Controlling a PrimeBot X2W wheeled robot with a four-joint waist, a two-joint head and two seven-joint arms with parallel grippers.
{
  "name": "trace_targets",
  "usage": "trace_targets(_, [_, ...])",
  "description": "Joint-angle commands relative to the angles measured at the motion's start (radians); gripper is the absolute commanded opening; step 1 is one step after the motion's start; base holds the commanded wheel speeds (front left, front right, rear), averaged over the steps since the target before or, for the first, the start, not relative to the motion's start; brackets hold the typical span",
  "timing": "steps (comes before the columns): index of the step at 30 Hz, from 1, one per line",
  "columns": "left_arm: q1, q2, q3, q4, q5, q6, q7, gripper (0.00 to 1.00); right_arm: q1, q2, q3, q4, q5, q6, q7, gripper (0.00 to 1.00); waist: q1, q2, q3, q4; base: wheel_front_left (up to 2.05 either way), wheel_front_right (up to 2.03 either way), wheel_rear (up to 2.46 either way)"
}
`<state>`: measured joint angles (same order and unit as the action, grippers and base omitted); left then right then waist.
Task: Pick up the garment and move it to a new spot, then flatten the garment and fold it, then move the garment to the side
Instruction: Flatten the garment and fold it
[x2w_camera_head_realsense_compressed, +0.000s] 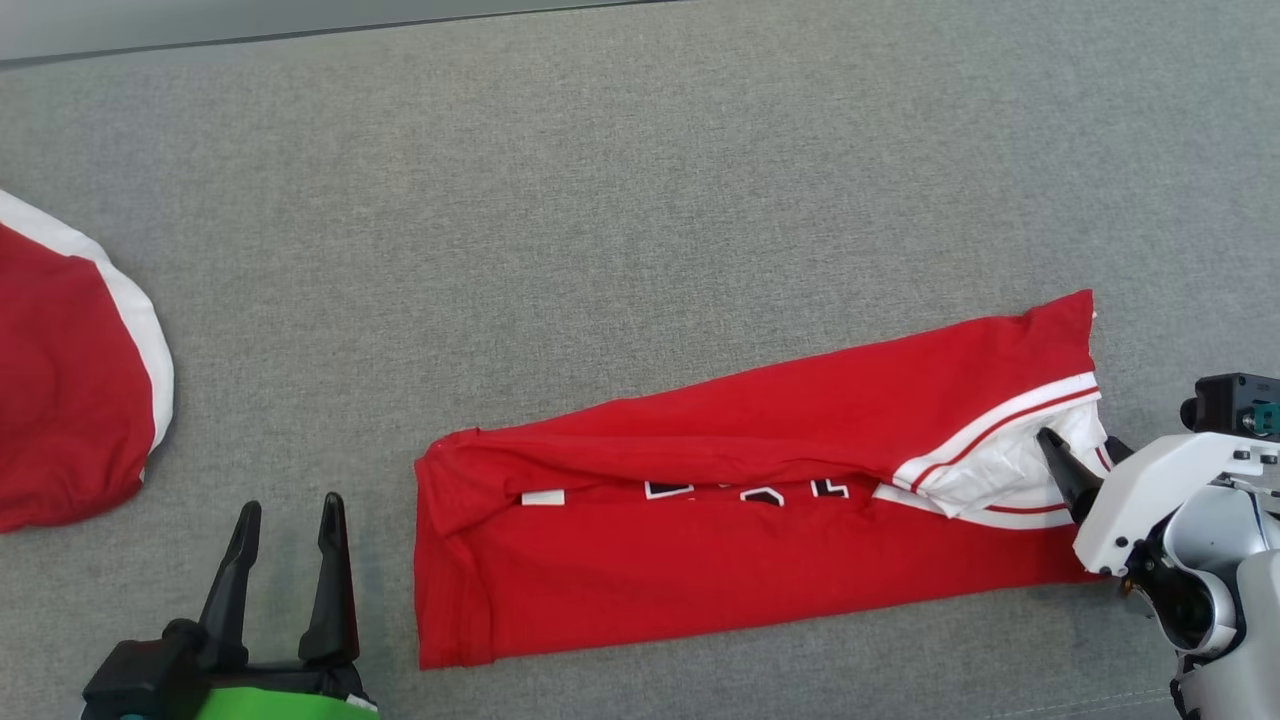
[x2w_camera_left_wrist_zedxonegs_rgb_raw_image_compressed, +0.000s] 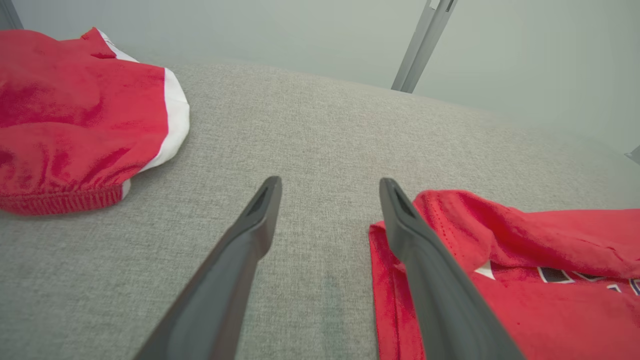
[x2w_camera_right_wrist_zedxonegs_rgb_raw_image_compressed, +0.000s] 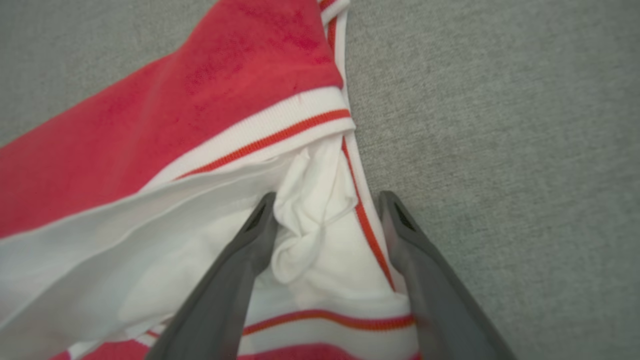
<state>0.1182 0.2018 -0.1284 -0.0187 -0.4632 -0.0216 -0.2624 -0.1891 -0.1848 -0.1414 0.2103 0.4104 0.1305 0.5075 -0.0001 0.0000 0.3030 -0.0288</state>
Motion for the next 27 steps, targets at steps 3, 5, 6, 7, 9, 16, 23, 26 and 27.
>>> trace_targets(3, [0.018,-0.045,0.053,0.013,0.049,-0.046,-0.003,1.00,-0.028,-0.007,0.063,0.049,0.030,0.001,-0.026,0.50,0.0001,0.0000,-0.006,0.005,0.00,0.00,0.00])
trace_targets(5, [0.022,-0.062,0.079,0.020,0.074,-0.063,-0.003,1.00,-0.045,-0.029,0.082,0.058,0.057,0.001,-0.058,0.00,0.0001,0.0000,-0.011,-0.004,0.00,0.00,0.00])
trace_targets(6, [0.023,-0.071,0.089,0.022,0.080,-0.070,-0.003,1.00,-0.050,-0.047,0.086,0.066,0.070,0.000,-0.071,0.00,0.0001,0.0000,-0.014,-0.009,0.00,0.00,0.00])
trace_targets(7, [0.024,-0.076,0.096,0.024,0.090,-0.079,-0.003,1.00,-0.059,-0.068,0.084,0.075,0.080,-0.001,-0.082,0.00,0.0001,0.0000,-0.017,-0.014,0.00,0.00,0.00])
trace_targets(9, [0.028,-0.087,0.108,0.028,0.106,-0.089,-0.003,1.00,-0.068,-0.097,0.074,0.098,0.106,-0.001,-0.090,0.00,0.0001,0.0000,-0.023,-0.024,0.00,0.00,0.00])
trace_targets(16, [0.036,-0.110,0.139,0.045,0.130,-0.107,-0.003,1.00,-0.087,-0.217,-0.092,0.162,0.132,0.000,-0.083,0.00,0.0001,0.0000,-0.045,-0.033,0.00,0.00,0.00])
trace_targets(23, [0.054,-0.127,0.151,0.062,0.136,-0.109,-0.003,1.00,-0.037,-0.291,-0.176,0.029,0.120,0.001,-0.011,0.00,0.0001,0.0000,-0.073,-0.019,0.00,0.00,0.00])
trace_targets(26, [0.069,-0.137,0.157,0.073,0.128,-0.110,-0.003,1.00,-0.006,-0.260,-0.090,-0.127,0.161,0.000,0.005,0.00,0.0001,0.0000,-0.089,-0.026,0.00,0.00,0.00])
trace_targets(27, [0.072,-0.139,0.158,0.073,0.128,-0.110,-0.003,1.00,0.005,-0.239,-0.055,-0.173,0.177,0.000,0.007,0.00,0.0001,0.0000,-0.095,-0.029,0.00,0.00,0.00])
